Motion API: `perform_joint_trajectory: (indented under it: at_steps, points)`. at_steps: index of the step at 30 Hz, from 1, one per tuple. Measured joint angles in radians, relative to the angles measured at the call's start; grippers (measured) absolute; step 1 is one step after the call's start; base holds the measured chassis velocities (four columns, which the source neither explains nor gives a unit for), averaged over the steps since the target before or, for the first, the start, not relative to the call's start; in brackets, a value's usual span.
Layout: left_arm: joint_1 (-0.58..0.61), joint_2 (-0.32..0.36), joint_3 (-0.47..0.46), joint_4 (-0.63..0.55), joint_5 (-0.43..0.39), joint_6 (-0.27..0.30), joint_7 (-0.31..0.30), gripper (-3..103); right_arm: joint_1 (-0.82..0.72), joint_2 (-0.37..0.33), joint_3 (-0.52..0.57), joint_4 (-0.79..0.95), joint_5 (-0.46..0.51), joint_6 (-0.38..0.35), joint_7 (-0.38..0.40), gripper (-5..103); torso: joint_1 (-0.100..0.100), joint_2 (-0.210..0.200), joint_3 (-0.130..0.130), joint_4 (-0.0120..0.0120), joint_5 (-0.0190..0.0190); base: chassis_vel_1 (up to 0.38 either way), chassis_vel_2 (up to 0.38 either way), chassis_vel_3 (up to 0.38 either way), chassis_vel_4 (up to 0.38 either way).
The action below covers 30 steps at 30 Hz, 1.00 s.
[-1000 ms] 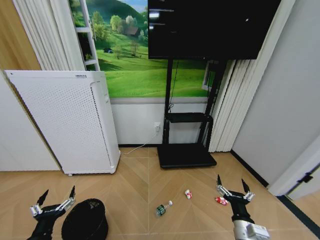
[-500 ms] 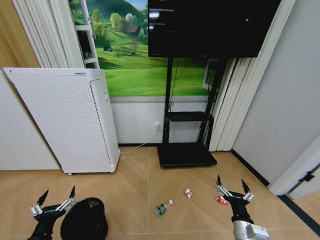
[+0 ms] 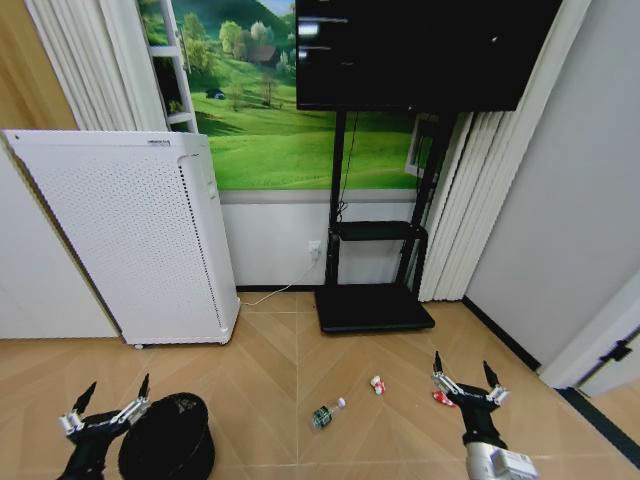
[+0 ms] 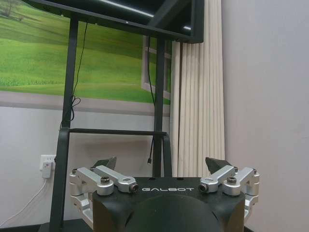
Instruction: Pick up the trash bin and place the garbage on the floor into it.
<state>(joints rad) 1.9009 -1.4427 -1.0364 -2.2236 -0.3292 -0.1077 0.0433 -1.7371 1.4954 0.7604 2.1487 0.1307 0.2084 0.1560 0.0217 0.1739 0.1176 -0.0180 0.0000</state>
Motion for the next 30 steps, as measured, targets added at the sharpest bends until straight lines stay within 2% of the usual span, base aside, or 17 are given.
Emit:
perform_joint_trajectory:
  at_steps: [30]
  points:
    - [0.003,-0.005,-0.006,0.018,0.009,-0.018,0.006,98,-0.002,0.004,-0.002,-0.005,-0.007,0.001,0.001,100,-0.01,-0.049,-0.039,-0.0001,0.0001,0.0,0.0,0.0,0.0]
